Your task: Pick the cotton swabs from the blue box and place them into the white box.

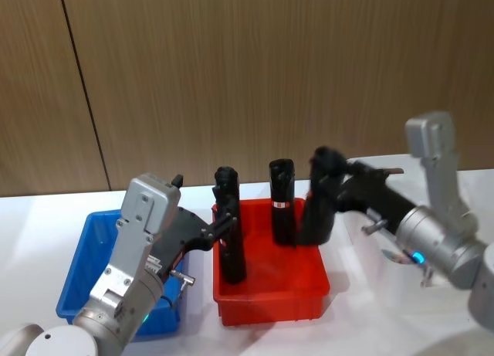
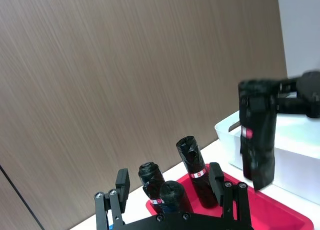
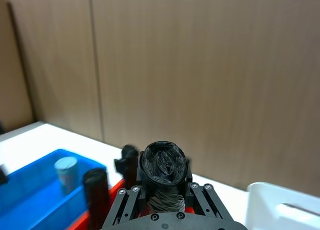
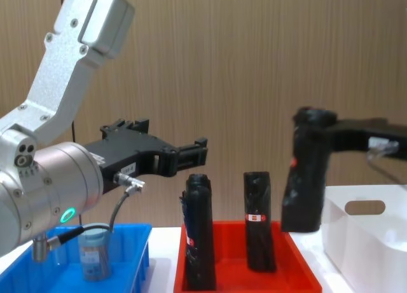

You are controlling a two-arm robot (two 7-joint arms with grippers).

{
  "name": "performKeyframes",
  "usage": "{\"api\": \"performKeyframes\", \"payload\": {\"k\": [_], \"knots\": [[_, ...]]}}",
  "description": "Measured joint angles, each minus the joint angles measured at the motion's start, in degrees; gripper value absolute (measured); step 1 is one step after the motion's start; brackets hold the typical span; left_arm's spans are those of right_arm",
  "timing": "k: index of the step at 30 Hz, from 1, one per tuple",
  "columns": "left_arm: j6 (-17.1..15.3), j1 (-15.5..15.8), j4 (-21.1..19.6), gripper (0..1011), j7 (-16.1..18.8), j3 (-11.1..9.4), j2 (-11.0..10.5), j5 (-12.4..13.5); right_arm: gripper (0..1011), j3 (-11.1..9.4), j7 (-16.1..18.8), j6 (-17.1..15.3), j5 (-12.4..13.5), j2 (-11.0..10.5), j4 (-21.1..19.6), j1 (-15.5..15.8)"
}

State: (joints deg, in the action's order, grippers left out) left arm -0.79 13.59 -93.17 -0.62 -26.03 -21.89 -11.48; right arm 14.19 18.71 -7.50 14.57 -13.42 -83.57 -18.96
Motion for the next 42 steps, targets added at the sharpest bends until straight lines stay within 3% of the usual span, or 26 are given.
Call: {"api": "performKeyframes", "payload": {"k": [8, 18, 38, 42], "knots": [[0.0, 0.0, 0.0, 1004, 0.0, 0.0, 0.0, 0.0, 360, -2.44, -2.96, 0.08, 0.35, -1.58, -0.29, -1.54], [0.0, 0.0, 0.0, 1004, 0.0, 0.0, 0.0, 0.0, 360, -5.02, -5.43, 0.77, -0.93, -3.32, 2.81, -4.07], [0.0, 0.0, 0.0, 1004, 0.0, 0.0, 0.0, 0.0, 365, -5.87, -6.04, 1.59, -3.17, -3.62, 13.0, -7.16], [0.0, 0.0, 0.0, 1004, 0.0, 0.0, 0.0, 0.0, 485, -5.83, -6.08, 1.89, -3.45, -3.51, 15.22, -7.53]]}}
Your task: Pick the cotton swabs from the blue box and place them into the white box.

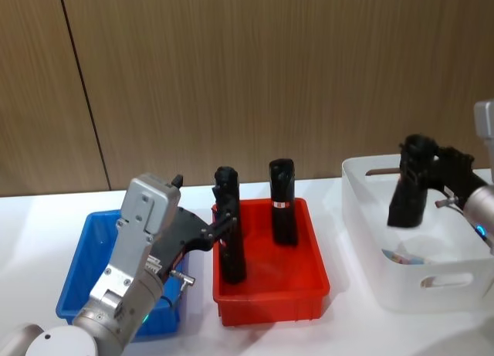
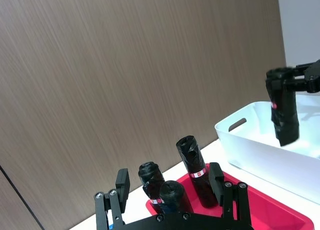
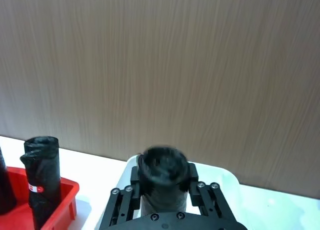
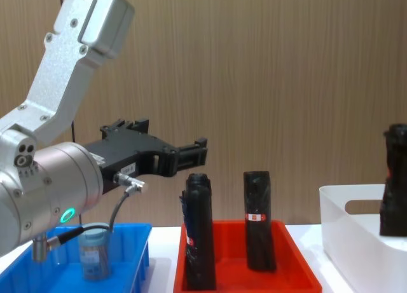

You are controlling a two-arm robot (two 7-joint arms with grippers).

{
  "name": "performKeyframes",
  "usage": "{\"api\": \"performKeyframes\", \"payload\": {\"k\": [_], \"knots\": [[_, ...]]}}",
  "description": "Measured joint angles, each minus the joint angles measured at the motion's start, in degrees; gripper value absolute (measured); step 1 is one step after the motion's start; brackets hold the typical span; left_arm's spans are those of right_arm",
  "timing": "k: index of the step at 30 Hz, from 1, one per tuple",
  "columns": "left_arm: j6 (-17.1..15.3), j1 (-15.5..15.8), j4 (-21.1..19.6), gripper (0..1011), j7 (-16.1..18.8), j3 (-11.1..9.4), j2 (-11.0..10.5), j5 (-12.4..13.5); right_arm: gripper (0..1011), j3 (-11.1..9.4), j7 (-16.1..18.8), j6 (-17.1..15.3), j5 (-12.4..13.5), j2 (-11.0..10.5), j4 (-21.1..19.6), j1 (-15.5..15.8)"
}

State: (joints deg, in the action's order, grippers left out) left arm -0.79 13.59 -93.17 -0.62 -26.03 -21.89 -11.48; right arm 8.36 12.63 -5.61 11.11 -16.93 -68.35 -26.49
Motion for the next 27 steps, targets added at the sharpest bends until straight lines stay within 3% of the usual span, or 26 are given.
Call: {"api": "performKeyframes", "payload": {"k": [1, 15, 18, 27], "knots": [[0.0, 0.0, 0.0, 1004, 0.0, 0.0, 0.0, 0.0, 547, 0.0, -0.01, 0.11, -0.03, 0.02, 0.52, -0.09], [0.0, 0.0, 0.0, 1004, 0.0, 0.0, 0.0, 0.0, 951, -0.31, 0.14, 0.94, 0.46, -0.26, 0.8, 0.75], [0.0, 0.0, 0.0, 1004, 0.0, 0.0, 0.0, 0.0, 1002, -0.38, 0.25, 1.01, 0.71, -0.37, 0.43, 1.02], [0.0, 0.0, 0.0, 1004, 0.0, 0.0, 0.0, 0.0, 1001, -0.53, 0.43, 1.13, 0.91, -0.54, -0.24, 1.53]]}}
